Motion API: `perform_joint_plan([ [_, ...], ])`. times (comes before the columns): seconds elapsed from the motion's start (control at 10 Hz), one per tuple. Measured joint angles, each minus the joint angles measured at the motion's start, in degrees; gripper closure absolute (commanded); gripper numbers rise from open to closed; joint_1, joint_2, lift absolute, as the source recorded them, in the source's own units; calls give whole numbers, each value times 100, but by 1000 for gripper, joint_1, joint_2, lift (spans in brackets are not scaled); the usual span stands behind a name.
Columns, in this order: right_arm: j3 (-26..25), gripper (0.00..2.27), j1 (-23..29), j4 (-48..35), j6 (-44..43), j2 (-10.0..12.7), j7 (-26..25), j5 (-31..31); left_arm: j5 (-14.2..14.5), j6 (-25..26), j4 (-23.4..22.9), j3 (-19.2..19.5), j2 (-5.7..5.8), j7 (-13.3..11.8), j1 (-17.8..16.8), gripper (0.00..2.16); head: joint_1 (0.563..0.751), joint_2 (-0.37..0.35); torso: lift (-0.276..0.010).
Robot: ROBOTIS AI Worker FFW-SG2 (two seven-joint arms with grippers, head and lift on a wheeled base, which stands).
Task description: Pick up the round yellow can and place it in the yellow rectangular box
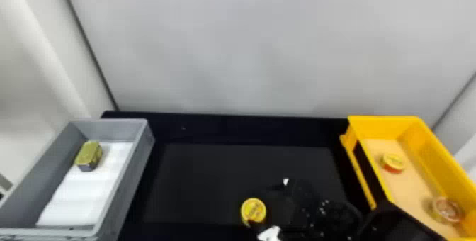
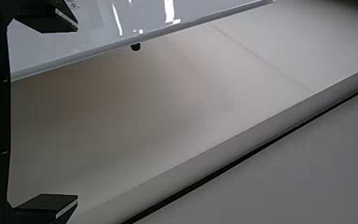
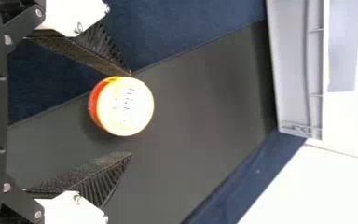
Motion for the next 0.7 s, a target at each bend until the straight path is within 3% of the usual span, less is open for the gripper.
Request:
perform_joint_plan([
  [0.7,89,233,-12,250,-31,61,-21,-72,-17,-26,33,17,0,-1,-24,5,686,14,-56],
])
